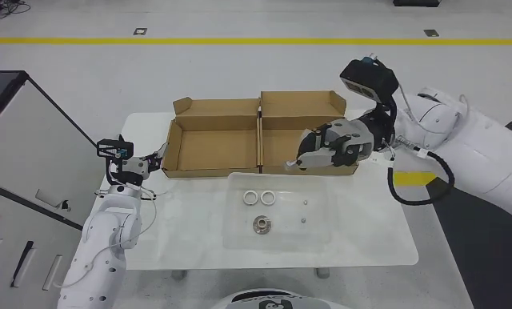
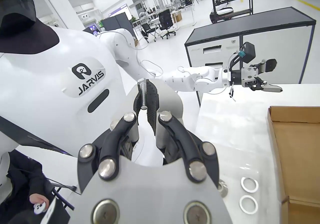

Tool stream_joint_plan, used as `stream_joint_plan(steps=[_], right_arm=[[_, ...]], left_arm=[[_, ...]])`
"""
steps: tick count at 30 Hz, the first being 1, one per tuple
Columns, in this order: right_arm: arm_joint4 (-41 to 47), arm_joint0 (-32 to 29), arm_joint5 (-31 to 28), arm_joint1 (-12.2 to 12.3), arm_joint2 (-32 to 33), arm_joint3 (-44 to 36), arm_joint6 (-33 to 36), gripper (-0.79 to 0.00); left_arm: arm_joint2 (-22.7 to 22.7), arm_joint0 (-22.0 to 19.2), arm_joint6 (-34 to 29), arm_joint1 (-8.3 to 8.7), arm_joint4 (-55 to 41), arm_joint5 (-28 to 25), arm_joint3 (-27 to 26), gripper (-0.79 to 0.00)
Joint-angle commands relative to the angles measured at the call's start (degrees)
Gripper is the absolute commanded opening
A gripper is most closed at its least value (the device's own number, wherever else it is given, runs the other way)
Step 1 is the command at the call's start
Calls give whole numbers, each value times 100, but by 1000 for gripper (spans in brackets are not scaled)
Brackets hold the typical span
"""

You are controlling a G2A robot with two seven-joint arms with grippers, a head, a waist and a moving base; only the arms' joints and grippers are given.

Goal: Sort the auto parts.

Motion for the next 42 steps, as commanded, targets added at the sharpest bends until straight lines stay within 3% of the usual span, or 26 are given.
stream_joint_plan(steps=[1, 7, 20, 27, 34, 38, 42], right_arm=[[0, 0, 0, 0, 0, 0, 0, -785], [1, -59, 106, -6, 145, -23, -229, -785], [2051, -416, 18, -186, 1064, -567, 16, -785], [2900, -687, 269, -428, 1339, -874, 268, -785], [3962, -1150, 740, -824, 1901, -1071, 739, -785], [3801, -1426, 1029, -1032, 2368, -810, 1028, -785], [3085, -1645, 1062, -1173, 2660, -559, 1060, -785]], left_arm=[[0, 0, 0, 0, 0, 0, 0, 0], [0, 0, 0, 0, 0, 0, 0, 0], [0, 0, 0, 0, 0, 0, 0, 0], [0, 0, 0, 0, 0, 0, 0, 0], [0, 0, 0, 0, 0, 0, 0, 0], [0, 0, 0, 0, 0, 0, 0, 0], [0, 0, 0, 0, 0, 0, 0, 0]])
